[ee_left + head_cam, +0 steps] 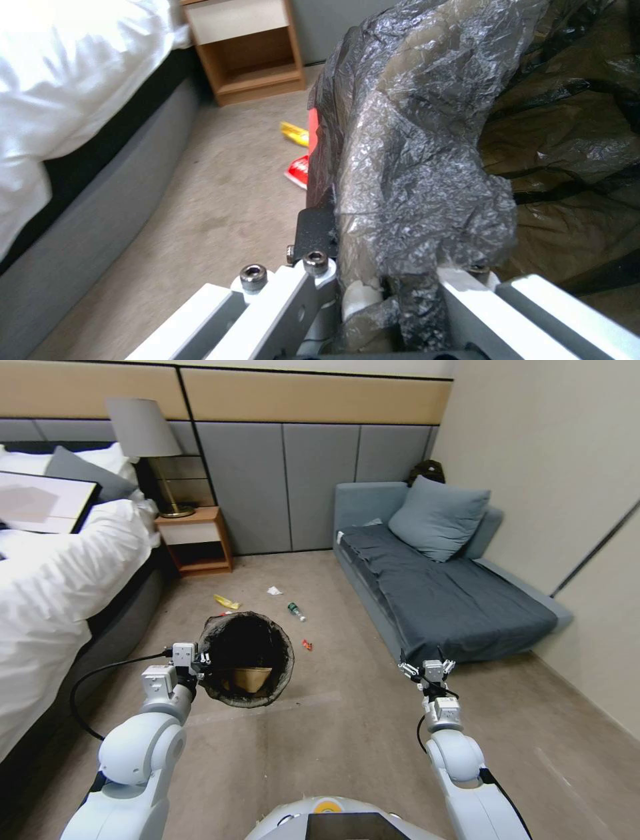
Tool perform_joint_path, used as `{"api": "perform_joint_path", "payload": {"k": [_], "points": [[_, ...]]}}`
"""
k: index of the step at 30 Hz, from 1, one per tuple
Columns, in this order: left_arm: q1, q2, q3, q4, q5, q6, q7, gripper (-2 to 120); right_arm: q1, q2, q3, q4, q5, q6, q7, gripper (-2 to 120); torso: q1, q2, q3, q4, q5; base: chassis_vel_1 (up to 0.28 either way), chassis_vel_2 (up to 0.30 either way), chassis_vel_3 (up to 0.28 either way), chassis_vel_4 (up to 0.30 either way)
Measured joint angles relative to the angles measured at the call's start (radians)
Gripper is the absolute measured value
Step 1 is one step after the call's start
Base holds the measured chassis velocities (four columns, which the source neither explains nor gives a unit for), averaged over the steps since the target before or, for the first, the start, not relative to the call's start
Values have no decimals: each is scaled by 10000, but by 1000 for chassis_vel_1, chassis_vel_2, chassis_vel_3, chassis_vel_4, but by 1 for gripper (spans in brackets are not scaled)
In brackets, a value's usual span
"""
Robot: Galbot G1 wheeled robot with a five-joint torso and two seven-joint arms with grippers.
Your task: Pick up the trash bin, then pick up the garbage from the floor and place it into the trash bin.
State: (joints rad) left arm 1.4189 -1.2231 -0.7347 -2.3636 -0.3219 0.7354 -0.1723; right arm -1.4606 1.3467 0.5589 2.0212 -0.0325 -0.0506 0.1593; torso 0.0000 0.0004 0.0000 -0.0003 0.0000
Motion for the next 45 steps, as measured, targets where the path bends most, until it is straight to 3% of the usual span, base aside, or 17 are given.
{"api": "perform_joint_path", "payload": {"k": [23, 29, 36, 45], "points": [[27, 88, -5, 6, 82, 0, -89, 1, -20, -9, 19, 162, 236, -105, 95, 100, 0, -1, 0, -1, 0, 48, 50, 47, 50], [94, 52, 5, 5, 239, 0, -37, 1, 23, 4, 230, -93, 247, 373, -466, 100, 0, -1, 0, 1, 0, 0, 0, 0, 0], [186, 13, -15, -30, 324, 0, -23, 1, -7, -18, 231, -93, 323, 237, -399, 100, 0, -1, -1, 1, 0, 0, 0, 0, 0], [250, -23, -32, -64, 392, 0, -11, 1, 5, -18, 154, -124, 340, 165, -333, 100, 0, -1, 0, 3, 2, -133, 124, 133, -126]]}}
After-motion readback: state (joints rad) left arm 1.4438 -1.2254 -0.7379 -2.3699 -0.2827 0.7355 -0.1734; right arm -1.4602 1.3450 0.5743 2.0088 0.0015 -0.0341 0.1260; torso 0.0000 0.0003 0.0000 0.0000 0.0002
